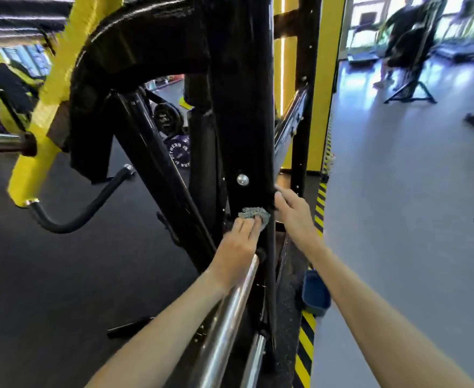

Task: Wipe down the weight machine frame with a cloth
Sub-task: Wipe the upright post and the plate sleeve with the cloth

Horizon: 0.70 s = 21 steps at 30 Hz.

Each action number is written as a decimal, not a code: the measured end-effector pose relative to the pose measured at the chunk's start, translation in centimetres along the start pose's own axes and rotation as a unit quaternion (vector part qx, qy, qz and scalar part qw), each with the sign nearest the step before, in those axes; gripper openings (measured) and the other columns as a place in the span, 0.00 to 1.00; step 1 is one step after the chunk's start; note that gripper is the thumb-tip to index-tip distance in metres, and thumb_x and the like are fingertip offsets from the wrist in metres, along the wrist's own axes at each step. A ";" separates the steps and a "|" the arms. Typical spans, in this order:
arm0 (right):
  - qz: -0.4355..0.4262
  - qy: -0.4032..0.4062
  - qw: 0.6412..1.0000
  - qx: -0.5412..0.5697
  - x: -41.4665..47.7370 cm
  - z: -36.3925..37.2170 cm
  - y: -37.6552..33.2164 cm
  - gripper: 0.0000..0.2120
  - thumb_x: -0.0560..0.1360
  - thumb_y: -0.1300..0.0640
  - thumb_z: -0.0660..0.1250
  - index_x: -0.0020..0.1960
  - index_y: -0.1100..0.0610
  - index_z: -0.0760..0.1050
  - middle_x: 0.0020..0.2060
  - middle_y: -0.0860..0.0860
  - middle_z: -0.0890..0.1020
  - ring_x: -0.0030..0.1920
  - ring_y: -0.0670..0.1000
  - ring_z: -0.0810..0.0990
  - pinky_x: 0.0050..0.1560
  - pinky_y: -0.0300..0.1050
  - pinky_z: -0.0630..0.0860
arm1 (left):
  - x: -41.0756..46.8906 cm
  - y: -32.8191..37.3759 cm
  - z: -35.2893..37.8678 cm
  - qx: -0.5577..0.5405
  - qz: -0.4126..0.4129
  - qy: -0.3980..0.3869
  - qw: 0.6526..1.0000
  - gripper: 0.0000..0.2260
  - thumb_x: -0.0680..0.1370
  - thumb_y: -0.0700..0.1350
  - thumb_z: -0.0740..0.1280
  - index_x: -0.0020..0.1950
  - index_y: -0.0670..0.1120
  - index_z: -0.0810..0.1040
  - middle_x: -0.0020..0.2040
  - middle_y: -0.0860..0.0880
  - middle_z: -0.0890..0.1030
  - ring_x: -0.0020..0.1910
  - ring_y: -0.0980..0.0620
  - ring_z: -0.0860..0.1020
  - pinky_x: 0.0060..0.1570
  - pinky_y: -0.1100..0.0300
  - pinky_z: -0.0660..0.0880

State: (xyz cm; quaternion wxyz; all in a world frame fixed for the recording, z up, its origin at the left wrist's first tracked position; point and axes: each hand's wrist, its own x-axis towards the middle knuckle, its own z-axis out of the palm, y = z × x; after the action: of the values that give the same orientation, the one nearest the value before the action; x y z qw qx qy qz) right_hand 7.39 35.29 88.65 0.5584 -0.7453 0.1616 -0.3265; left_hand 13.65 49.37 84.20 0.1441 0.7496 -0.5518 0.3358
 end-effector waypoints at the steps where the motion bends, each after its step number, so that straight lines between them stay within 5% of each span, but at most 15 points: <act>1: 0.009 -0.008 1.000 -0.007 -0.1 -0.1 -0.4 0.16 0.82 0.56 0.57 0.67 0.54 0.75 0.53 0.50 0.80 0.55 0.45 0.78 0.57 0.41 0.72 | 0.1 -0.8 -0.5 0.035 0.051 -0.013 0.998 0.17 0.75 0.30 0.58 0.62 0.35 0.72 0.47 0.44 0.75 0.45 0.46 0.74 0.30 0.58 0.76; 5: 0.030 -0.018 0.999 -0.017 -1.0 -0.3 -1.6 0.12 0.83 0.51 0.56 0.51 0.54 0.77 0.45 0.51 0.78 0.44 0.42 0.75 0.46 0.32 0.69 | 2.2 -4.6 -2.7 0.113 0.239 0.000 0.964 0.18 0.82 0.32 0.48 0.59 0.36 0.77 0.49 0.43 0.79 0.48 0.45 0.78 0.47 0.54 0.78; 7: 0.044 -0.011 0.999 -0.002 -1.0 -0.2 -1.9 0.20 0.82 0.46 0.55 0.51 0.59 0.78 0.49 0.54 0.80 0.49 0.47 0.77 0.49 0.32 0.71 | 3.4 -4.8 -2.8 0.075 0.170 0.050 0.981 0.13 0.79 0.31 0.58 0.62 0.36 0.74 0.54 0.42 0.76 0.51 0.44 0.76 0.55 0.52 0.76; 9: 0.068 -0.009 0.998 0.011 -0.6 -0.1 -2.0 0.26 0.81 0.40 0.53 0.54 0.59 0.80 0.51 0.54 0.82 0.54 0.51 0.80 0.56 0.43 0.75 | 3.6 -3.3 -2.4 0.019 0.082 0.085 0.993 0.16 0.74 0.31 0.66 0.62 0.36 0.76 0.55 0.43 0.72 0.52 0.45 0.72 0.56 0.55 0.74; 14: 0.085 -0.034 0.996 0.017 -0.4 -0.7 -2.0 0.27 0.77 0.34 0.53 0.52 0.52 0.82 0.50 0.50 0.84 0.54 0.50 0.81 0.60 0.56 0.76 | -0.7 -3.0 -1.1 0.054 0.192 -0.056 0.978 0.18 0.72 0.33 0.68 0.61 0.41 0.78 0.54 0.46 0.77 0.51 0.47 0.77 0.56 0.57 0.73; 17: 0.073 -0.055 0.996 0.000 -0.8 -0.7 -1.9 0.23 0.78 0.37 0.55 0.57 0.51 0.80 0.53 0.47 0.83 0.57 0.47 0.79 0.62 0.54 0.74 | -0.8 -4.1 -1.3 0.047 0.102 -0.025 0.993 0.19 0.73 0.31 0.69 0.64 0.36 0.75 0.55 0.43 0.74 0.52 0.46 0.76 0.56 0.55 0.76; 21: 0.044 -0.076 0.996 -0.001 -1.3 -1.0 -2.7 0.16 0.82 0.51 0.58 0.67 0.51 0.74 0.58 0.42 0.80 0.61 0.41 0.76 0.63 0.38 0.70 | 1.3 -3.6 -2.0 -0.037 -0.111 0.086 0.989 0.20 0.74 0.25 0.64 0.66 0.30 0.71 0.58 0.40 0.71 0.55 0.44 0.75 0.63 0.58 0.71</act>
State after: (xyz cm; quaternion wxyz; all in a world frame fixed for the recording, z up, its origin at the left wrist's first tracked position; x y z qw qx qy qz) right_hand 5.40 36.20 90.91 0.5819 -0.7607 0.1515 -0.2445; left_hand 16.52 50.85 87.10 0.2552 0.7686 -0.4626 0.3607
